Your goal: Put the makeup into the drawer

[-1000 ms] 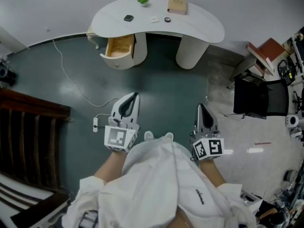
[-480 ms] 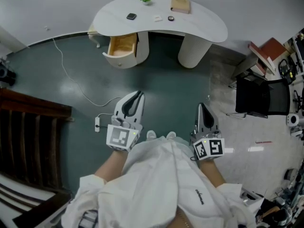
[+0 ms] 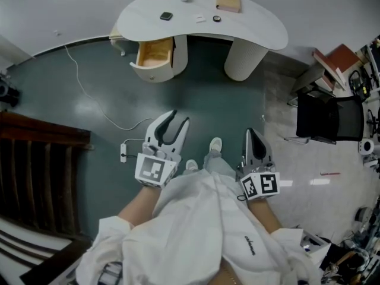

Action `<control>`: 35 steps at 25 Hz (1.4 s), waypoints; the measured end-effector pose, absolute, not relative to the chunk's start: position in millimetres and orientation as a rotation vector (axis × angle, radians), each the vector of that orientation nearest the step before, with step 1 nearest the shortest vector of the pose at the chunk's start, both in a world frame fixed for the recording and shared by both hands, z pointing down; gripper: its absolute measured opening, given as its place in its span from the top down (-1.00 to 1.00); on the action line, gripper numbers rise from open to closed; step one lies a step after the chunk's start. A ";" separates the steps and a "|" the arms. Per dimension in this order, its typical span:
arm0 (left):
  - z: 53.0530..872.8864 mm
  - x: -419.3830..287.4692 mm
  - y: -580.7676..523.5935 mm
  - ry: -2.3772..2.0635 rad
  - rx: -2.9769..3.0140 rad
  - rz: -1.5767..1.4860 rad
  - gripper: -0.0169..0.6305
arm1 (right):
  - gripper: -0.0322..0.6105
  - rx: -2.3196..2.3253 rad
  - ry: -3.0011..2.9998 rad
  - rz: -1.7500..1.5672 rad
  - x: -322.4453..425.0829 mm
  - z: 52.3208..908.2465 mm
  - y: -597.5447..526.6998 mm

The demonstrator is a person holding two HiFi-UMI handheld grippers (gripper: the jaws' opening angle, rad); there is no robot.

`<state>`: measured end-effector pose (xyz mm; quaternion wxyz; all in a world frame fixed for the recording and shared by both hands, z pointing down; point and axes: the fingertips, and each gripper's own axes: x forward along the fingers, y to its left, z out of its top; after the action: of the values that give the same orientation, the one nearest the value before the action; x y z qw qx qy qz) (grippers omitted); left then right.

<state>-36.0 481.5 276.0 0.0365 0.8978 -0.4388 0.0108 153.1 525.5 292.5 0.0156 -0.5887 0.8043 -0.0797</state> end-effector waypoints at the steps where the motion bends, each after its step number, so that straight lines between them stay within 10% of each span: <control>1: 276.8 -36.5 480.0 -1.346 2.755 0.032 0.51 | 0.85 -1.830 2.502 -0.246 152.4 292.4 523.1; 35: 291.6 49.7 268.3 -1.392 2.696 0.059 0.02 | 0.85 -1.704 2.587 -0.300 216.0 302.2 307.1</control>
<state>49.7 268.3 291.6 0.0534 0.8871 -0.4581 0.0194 216.0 307.1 302.2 0.0149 -0.5475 0.8311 -0.0965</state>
